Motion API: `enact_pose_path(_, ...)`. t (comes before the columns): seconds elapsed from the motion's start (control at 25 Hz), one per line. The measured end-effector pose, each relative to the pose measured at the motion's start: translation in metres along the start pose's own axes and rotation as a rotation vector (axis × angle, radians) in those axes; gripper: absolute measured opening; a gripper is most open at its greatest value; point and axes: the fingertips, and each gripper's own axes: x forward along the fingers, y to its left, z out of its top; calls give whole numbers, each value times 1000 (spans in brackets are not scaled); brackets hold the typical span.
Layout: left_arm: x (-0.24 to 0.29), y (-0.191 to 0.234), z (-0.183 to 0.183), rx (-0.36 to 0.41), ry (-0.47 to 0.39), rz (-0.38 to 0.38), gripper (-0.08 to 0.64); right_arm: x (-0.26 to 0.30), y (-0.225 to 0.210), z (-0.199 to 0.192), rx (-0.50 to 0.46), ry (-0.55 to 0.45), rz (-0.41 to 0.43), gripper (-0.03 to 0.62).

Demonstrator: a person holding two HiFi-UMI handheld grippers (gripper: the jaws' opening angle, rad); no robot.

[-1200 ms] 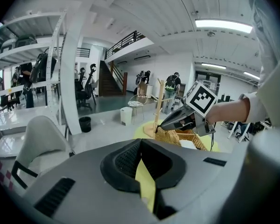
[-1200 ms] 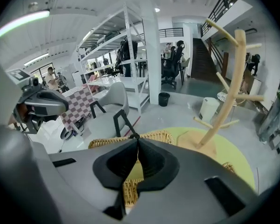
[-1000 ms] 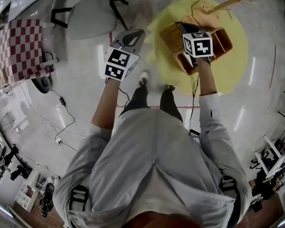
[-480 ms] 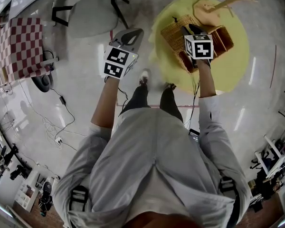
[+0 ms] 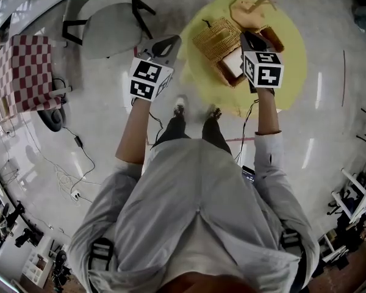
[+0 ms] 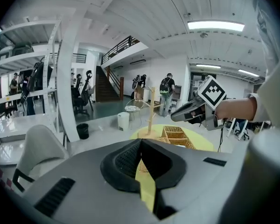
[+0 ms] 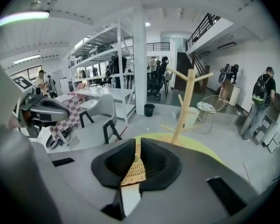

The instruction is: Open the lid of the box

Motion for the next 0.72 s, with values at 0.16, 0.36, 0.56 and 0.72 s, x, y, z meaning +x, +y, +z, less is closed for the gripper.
enact_pose_path(0.16, -7, -20, 23, 34, -46, -6, 29, -46, -13, 19, -15, -91, -47, 37)
enact_pose_path(0.36, -20, -41, 59, 81, -113, -6, 29, -106, -21, 40, -49, -189, -82, 25)
enact_pose_path(0.56, -33, -61, 92, 125, -172, -3, 29, -157, -26, 50, -109, -254, -103, 23)
enact_pose_path(0.72, -37, -73, 115, 160, -214, -6, 29, -187, -36, 53, -98, -292, -142, 23)
